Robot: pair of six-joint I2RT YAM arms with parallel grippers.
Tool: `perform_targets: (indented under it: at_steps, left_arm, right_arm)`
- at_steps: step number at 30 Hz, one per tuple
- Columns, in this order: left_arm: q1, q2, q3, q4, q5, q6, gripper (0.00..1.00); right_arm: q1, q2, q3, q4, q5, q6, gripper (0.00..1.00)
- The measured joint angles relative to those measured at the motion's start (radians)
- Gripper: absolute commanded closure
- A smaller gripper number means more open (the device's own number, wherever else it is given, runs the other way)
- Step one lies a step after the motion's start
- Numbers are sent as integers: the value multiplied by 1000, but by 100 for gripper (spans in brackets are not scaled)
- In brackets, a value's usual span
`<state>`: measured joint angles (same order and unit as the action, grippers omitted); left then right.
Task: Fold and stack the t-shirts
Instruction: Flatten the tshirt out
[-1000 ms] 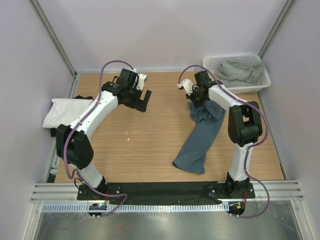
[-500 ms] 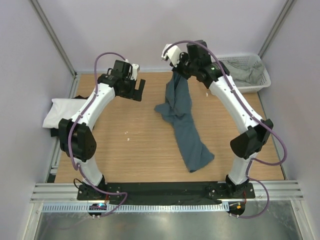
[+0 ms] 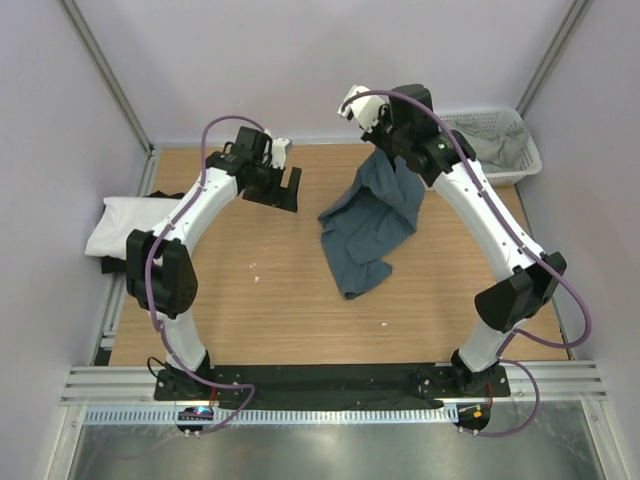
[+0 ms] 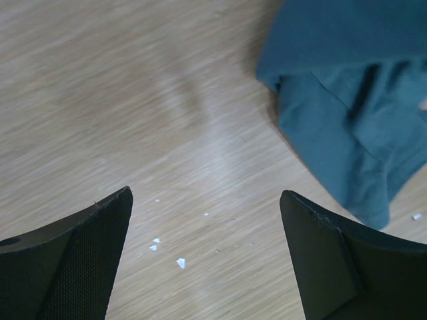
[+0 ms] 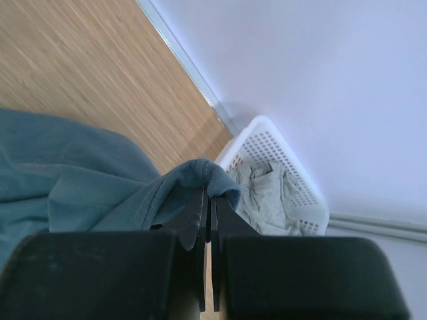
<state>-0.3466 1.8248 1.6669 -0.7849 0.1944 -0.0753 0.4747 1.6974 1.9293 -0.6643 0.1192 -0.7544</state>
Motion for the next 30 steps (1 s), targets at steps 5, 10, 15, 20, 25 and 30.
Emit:
perform_targets:
  at_steps: [5, 10, 15, 20, 25, 30]
  left_arm:
    - [-6, 20, -35, 1, 133, -10, 11]
    - [-43, 22, -37, 3, 203, -15, 11]
    - [-115, 61, -25, 6, 232, -14, 11]
    - [-151, 126, -6, 23, 235, -18, 11]
    - [-143, 162, 32, 31, 211, -19, 11]
    - [-140, 159, 45, 39, 168, -17, 11]
  right_arm:
    - [-3, 19, 49, -26, 43, 11, 99]
    - [-5, 22, 272, 2, 43, 48, 99]
    - [-5, 22, 441, 77, 51, 54, 99]
    - [-5, 16, 454, 111, 57, 54, 99]
    - [-5, 40, 488, 95, 41, 99, 99]
    - [-3, 100, 658, 166, -11, 140, 99]
